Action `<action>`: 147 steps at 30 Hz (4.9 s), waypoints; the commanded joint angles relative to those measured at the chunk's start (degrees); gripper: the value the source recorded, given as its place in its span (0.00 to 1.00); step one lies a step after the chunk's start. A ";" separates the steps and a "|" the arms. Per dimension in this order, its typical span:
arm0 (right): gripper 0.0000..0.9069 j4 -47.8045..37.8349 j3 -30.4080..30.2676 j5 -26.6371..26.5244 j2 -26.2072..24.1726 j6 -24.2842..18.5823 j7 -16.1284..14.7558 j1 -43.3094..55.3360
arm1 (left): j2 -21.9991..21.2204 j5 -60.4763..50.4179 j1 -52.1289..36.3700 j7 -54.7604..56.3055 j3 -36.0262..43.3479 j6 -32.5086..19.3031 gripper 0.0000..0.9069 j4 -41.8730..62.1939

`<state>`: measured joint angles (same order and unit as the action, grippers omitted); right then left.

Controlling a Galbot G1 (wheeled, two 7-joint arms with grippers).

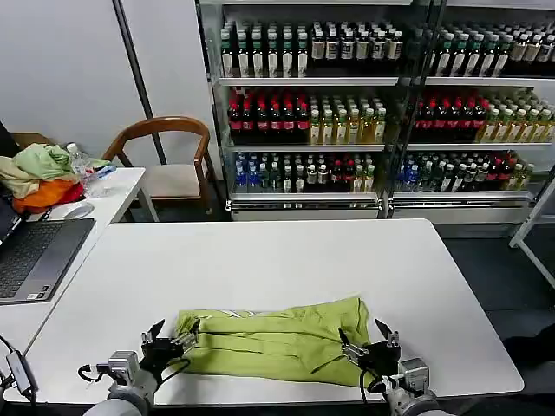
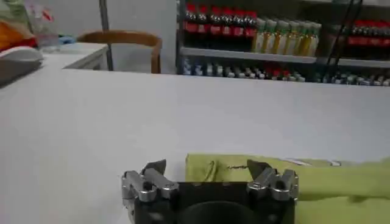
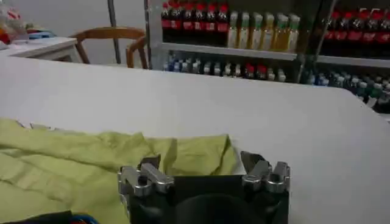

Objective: Fold and organize the clothes.

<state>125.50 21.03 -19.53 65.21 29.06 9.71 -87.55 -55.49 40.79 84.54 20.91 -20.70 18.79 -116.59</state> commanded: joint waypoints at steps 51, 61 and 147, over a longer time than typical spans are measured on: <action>1.00 -1.37 1.40 -0.15 -1.94 0.11 0.38 4.33 | 5.33 -6.58 1.41 2.53 -28.89 11.55 0.03 5.65; 1.00 -0.52 3.07 -0.06 -2.31 0.17 0.45 2.95 | 3.31 -6.89 0.89 2.50 -19.12 13.12 0.04 -6.08; 1.00 0.00 4.95 0.48 -1.54 -0.05 0.23 4.54 | -5.18 -3.67 -1.84 -7.36 -10.28 7.04 1.00 6.52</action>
<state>125.43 25.88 -19.08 63.66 29.04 9.94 -83.05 -60.62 34.47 81.14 13.43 -28.41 23.54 -111.71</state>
